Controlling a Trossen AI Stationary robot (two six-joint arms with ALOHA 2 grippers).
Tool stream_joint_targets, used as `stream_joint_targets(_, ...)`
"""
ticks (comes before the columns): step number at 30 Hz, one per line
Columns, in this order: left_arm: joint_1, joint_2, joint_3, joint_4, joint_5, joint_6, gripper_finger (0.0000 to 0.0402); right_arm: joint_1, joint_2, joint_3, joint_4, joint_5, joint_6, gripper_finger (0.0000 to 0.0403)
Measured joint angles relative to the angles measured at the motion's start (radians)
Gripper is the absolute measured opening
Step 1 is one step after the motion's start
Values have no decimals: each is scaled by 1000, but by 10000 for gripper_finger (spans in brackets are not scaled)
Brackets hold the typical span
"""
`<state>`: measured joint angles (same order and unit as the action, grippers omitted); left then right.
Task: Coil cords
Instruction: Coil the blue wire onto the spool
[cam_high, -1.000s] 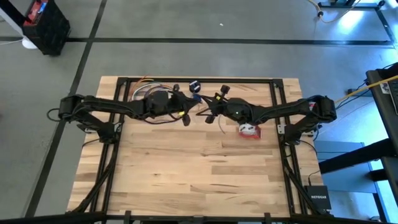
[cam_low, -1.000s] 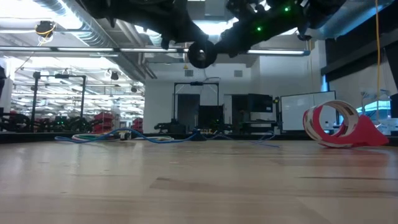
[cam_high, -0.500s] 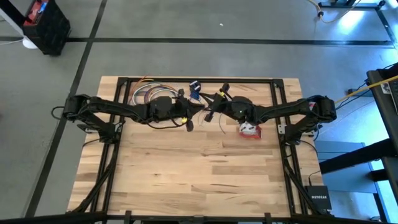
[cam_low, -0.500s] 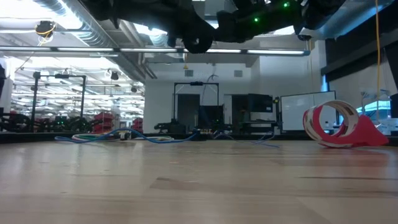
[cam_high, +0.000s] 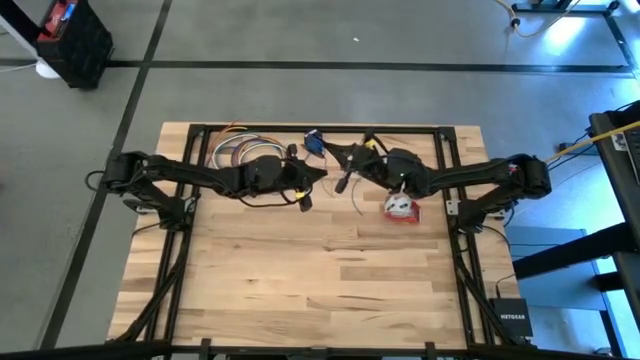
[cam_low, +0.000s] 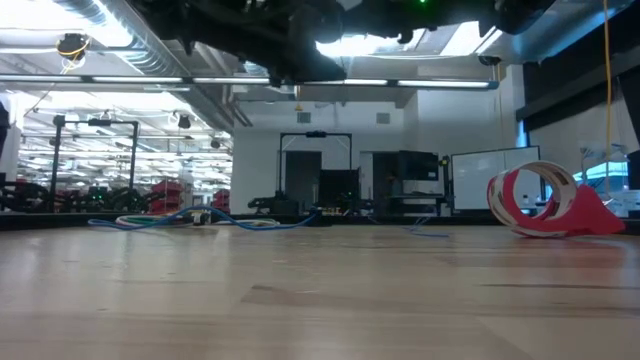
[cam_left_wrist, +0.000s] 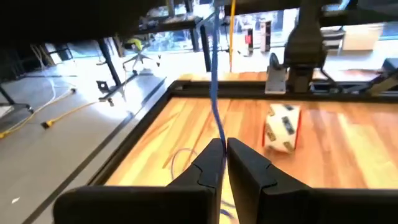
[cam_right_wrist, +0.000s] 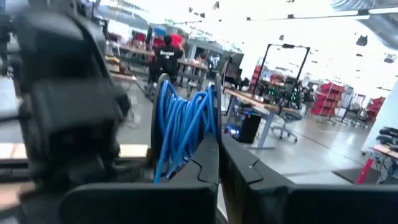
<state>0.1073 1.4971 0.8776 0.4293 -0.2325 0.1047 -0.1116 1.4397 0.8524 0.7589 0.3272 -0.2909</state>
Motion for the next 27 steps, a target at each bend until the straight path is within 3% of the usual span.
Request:
stream_joint_targets(21,53,38,2,0,-5,55,1,67,-129,-3,-114,-17,-39,3)
stream_joint_targets(27,63,-2,-1,-55,-105,119,4,68,-155,-1,-257,-26,-38,3)
